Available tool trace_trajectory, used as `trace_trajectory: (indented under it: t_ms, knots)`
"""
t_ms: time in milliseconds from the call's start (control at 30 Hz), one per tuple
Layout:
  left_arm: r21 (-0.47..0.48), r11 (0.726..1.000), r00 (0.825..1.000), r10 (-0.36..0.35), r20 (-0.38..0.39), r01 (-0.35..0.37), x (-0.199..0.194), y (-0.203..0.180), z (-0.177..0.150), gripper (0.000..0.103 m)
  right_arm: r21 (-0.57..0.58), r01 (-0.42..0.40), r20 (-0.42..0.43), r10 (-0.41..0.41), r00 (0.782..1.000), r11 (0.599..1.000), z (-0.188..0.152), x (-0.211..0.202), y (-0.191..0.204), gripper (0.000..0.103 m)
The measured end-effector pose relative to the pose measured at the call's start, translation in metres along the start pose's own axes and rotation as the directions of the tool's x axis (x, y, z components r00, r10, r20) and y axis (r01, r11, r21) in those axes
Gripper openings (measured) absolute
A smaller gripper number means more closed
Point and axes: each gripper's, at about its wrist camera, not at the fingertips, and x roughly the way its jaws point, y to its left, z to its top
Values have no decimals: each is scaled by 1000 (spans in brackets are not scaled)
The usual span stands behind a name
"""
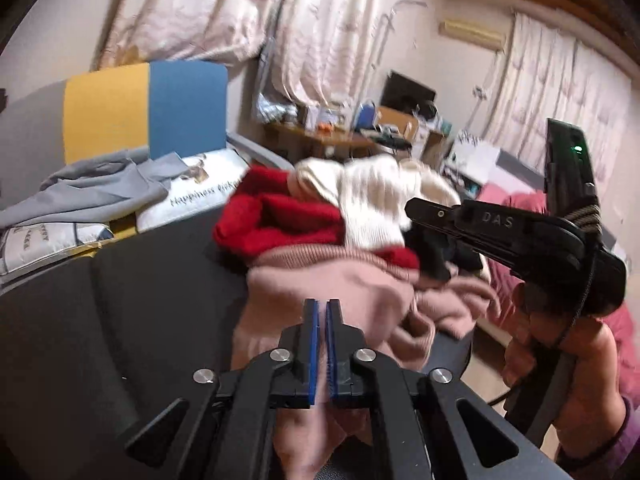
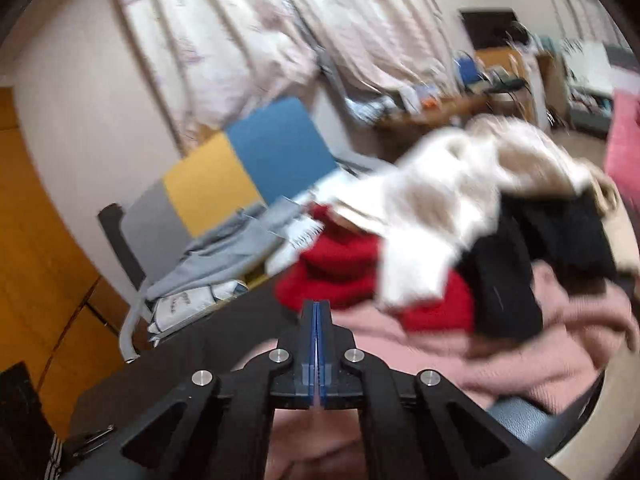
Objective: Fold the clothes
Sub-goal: 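Grasp the pink sweater with the right gripper while the left gripper holds it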
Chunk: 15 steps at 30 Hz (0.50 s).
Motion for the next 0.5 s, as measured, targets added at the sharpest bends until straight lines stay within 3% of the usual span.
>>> trace_trajectory:
  t_ms: [100,133,167,200,267,367,433,500]
  knots:
    - [15,998,997,54,60,-55,-25,10,8,0,-23,-32,-18,32,999,999,9,-1,26,1]
    - [19,997,996,69,51,-70,-29,14,7,0,5,-26,-40,26,999,1000,9,2,27,8]
    - [17,996,996,83,32,-84,-28,17,4,0,50,18,-68,-15,998,999,5,8,21,32]
    - [16,995,995,98,11,-98,-27,21,1,0,97,72,-99,-62,993,993,2,14,13,45]
    - [9,993,992,122,-35,-122,-21,27,-8,1,158,167,-171,-139,975,973,-17,26,-9,51]
    - [7,991,985,133,-113,-133,3,27,-30,4,229,282,-297,-209,932,932,-47,48,-45,54]
    - [22,989,974,146,-173,-145,24,23,-44,14,273,304,-337,-205,919,913,-61,60,-66,54]
    - [28,991,964,137,-227,-134,43,19,-57,34,306,290,-337,-182,924,907,-67,69,-77,57]
